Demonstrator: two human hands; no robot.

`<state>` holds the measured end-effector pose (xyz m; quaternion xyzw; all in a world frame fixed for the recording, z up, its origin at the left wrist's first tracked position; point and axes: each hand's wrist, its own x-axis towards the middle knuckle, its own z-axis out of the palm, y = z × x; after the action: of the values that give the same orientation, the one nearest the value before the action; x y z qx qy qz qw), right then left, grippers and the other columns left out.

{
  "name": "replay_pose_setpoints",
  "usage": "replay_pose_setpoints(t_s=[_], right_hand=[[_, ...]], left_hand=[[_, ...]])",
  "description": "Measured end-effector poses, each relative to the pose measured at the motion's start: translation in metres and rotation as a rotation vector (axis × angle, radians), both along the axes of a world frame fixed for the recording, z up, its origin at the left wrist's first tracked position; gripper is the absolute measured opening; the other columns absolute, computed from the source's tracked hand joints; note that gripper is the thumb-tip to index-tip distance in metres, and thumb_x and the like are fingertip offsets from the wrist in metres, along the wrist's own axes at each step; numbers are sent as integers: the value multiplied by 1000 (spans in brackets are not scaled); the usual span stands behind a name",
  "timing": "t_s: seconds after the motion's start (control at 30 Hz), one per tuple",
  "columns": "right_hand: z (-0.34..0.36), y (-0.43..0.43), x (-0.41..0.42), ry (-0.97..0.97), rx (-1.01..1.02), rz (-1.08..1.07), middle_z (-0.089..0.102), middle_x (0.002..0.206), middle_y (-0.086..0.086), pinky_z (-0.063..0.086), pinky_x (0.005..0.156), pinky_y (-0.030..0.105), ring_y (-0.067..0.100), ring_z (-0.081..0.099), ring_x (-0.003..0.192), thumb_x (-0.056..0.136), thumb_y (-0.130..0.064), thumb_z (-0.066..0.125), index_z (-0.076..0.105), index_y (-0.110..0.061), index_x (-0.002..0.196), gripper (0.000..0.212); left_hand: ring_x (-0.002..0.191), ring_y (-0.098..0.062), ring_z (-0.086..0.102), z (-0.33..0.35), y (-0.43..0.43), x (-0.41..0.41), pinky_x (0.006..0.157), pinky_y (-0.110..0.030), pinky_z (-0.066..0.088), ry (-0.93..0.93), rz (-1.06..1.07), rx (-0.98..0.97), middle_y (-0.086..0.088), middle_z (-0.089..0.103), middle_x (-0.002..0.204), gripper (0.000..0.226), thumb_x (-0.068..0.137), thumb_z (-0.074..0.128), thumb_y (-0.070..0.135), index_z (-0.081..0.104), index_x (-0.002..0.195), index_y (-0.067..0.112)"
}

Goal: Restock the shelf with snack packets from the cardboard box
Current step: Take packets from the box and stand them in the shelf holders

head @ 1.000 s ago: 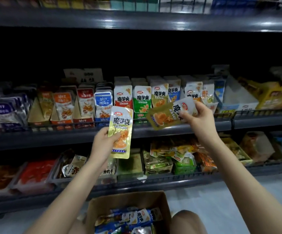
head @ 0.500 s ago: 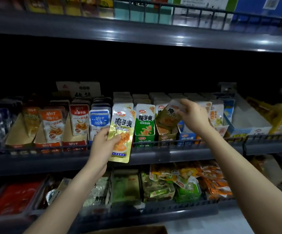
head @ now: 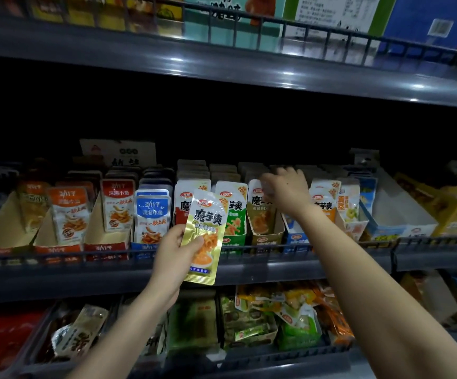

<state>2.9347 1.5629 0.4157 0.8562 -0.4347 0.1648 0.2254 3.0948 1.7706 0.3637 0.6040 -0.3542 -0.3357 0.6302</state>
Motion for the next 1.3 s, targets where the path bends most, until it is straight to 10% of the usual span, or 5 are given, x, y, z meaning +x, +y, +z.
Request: replay_pose_setpoints(t_s=[0.13,0.37,0.63,0.93,1.3], right_hand=[[-18,-4,3,-116,-143,11,66,91,15,46,77,45,39,61,89,67,-16,83,69,-18,100,35],[-30,33,2,-530,-185,149,65,104,13,48,77,41,34,61,95,82,-33,68,65,-12,116,40],[-31,129,-26,-1220,1232,370,69,106,6,58,71,31,21,70,93,82,-3,69,50,-15,125,48],[8,84,-68,-1297,452,307,60,100,-5,52,68,12,-6,60,86,88,-5,63,50,-14,106,23],[-42,21,-25,-787,483,123,58,121,1,48,82,34,21,55,107,86,-21,69,52,-19,130,47]], left_hand=[[81,-13,70,2,-2,-3,65,-22,51,-2,-7,1,-2,71,93,12,91,59,7,60,97,18],[81,-12,70,6,-1,-9,66,-22,53,-1,-28,1,1,71,92,15,91,58,6,60,96,20],[85,-15,71,2,2,-34,73,-32,57,-113,-290,60,0,72,98,16,90,62,8,62,99,21],[115,-25,51,-17,-16,-14,98,-40,41,-1130,287,219,-6,57,122,38,89,59,33,59,122,14],[92,-41,55,-44,-28,26,76,-46,44,-1091,451,353,-24,59,99,54,84,66,41,61,112,-5]])
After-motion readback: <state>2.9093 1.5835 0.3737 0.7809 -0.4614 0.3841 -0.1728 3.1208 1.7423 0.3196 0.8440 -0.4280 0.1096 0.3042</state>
